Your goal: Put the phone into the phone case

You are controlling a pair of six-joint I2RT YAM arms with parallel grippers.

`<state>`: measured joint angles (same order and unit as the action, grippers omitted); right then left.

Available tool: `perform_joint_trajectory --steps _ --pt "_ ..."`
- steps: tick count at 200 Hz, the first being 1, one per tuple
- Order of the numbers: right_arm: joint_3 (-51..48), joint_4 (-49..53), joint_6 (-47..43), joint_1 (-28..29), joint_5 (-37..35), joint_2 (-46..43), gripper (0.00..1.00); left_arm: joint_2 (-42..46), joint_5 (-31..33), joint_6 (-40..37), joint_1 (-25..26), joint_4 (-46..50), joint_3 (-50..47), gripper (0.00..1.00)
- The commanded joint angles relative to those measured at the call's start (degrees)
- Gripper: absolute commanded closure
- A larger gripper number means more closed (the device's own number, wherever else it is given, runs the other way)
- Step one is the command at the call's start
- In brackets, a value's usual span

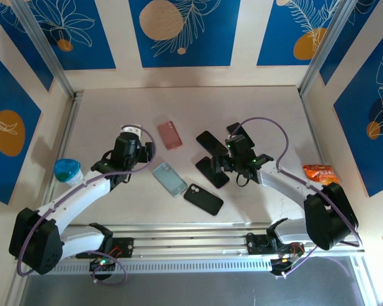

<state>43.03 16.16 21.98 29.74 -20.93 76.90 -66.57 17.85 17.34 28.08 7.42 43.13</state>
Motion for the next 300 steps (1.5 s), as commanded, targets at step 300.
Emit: perform_joint_trajectory --steps 300 --pt "22.44 19.72 1.52 8.41 2.07 27.21 0.07 4.12 -5.73 5.33 1.85 1.01 -2.53 0.27"
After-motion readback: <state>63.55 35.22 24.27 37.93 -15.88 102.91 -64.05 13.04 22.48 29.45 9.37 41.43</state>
